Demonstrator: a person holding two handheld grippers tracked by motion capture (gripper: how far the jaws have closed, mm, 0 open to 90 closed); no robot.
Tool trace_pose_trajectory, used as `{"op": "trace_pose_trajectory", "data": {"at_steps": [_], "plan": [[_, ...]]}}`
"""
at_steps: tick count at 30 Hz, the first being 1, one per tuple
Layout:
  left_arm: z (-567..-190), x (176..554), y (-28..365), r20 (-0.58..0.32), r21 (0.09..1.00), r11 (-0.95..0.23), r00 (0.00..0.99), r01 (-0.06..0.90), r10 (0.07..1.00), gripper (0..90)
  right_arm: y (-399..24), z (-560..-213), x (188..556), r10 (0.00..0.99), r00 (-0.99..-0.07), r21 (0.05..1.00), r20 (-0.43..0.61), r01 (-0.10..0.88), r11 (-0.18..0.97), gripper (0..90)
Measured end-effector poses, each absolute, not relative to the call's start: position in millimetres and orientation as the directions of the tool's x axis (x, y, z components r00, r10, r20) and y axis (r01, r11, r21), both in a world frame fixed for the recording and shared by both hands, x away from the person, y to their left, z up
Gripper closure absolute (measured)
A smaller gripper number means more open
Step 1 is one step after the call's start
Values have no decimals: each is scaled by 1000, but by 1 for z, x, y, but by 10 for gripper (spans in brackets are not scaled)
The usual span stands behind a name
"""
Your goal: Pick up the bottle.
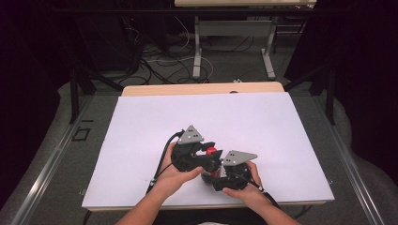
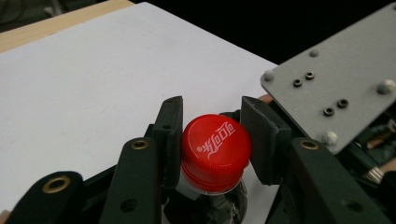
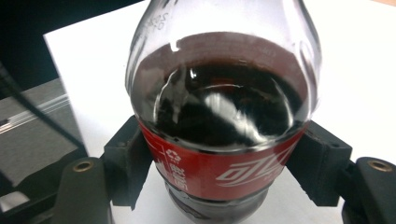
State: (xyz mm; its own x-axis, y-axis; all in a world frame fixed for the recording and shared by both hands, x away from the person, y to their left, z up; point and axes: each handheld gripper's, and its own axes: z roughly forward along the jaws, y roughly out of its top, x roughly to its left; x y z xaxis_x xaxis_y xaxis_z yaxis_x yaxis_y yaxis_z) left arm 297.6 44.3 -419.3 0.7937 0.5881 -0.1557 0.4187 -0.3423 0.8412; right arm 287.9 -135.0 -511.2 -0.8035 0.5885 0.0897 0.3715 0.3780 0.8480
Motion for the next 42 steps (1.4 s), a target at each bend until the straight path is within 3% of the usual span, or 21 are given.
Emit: {"op": "trace_pose_trajectory", "data": {"at_steps": [11,18,24,27,36,42], "plan": [[-420,285,26,-117,855,-271,674,442,729,611,-136,-512,289,634,-770,856,76,376,354,289],[-422,282,21,-89,859,-286,672,426,735,607,-137,-513,289,635,-768,847,90,394,357,289],[-415,284,31,-85,855,-344,759,388,646,488,-137,-513,288,602,-794,868,88,357,344,289],[-404,289,44,-143,872,-320,819,370,555,392,-136,-512,286,579,-810,867,94,352,353,288],[-394,305,73,-181,864,-420,949,279,257,412,-132,-509,282,449,-888,871,102,297,391,288],[-403,310,74,-207,850,-451,960,272,189,477,-130,-507,278,397,-913,878,95,265,399,288]]}}
